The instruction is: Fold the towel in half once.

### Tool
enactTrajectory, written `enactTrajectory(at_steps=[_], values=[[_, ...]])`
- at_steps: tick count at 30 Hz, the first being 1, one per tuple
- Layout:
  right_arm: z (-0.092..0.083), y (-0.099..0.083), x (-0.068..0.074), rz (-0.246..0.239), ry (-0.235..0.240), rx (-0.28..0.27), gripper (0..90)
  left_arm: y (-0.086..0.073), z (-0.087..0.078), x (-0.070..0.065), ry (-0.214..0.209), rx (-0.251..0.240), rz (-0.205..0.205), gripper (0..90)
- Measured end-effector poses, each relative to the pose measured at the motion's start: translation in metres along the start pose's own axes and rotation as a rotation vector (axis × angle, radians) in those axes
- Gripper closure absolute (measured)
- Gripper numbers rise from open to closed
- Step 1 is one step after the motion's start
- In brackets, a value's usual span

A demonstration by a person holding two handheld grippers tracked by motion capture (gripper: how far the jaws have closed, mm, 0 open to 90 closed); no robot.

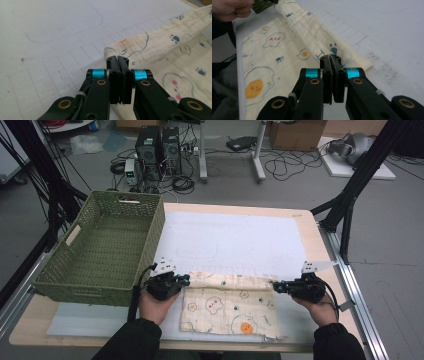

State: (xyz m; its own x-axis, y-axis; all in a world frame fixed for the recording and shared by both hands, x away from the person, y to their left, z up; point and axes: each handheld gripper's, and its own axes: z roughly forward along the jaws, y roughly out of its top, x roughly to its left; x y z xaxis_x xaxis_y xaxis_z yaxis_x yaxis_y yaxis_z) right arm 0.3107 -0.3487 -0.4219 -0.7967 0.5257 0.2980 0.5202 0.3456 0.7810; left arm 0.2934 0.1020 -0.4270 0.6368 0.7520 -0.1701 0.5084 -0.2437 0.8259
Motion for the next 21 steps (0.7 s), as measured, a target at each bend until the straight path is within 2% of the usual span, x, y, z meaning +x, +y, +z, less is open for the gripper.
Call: enactTrajectory(at_steps=[3, 6, 10, 12, 14, 17, 19, 21], values=[[0.0, -0.009, 0.01, -0.009, 0.01, 0.01, 89.0, -0.009, -0.007, -0.005, -0.013, 0.018, 0.01, 88.0], [0.001, -0.018, 0.02, -0.016, 0.034, 0.026, 89.0, -0.014, -0.016, -0.012, -0.017, 0.034, 0.052, 88.0], [0.001, -0.028, 0.033, -0.04, 0.045, 0.06, 88.4, -0.021, -0.025, -0.015, -0.04, 0.047, 0.054, 87.0], [-0.002, -0.031, 0.037, -0.038, 0.057, 0.062, 80.3, -0.022, -0.029, -0.015, -0.061, 0.052, 0.046, 82.1], [-0.009, -0.029, 0.04, -0.043, 0.065, 0.038, 76.6, -0.021, -0.033, -0.013, -0.088, 0.048, 0.03, 73.2], [-0.017, -0.024, 0.04, -0.044, 0.051, 0.0, 73.3, -0.016, -0.037, -0.013, -0.103, 0.03, 0.024, 64.5], [-0.018, -0.019, 0.039, -0.051, 0.044, -0.009, 72.3, -0.014, -0.038, -0.014, -0.108, 0.028, 0.036, 63.8], [-0.013, -0.017, 0.039, -0.057, 0.049, 0.006, 70.9, -0.014, -0.034, -0.015, -0.109, 0.043, 0.043, 63.9]])
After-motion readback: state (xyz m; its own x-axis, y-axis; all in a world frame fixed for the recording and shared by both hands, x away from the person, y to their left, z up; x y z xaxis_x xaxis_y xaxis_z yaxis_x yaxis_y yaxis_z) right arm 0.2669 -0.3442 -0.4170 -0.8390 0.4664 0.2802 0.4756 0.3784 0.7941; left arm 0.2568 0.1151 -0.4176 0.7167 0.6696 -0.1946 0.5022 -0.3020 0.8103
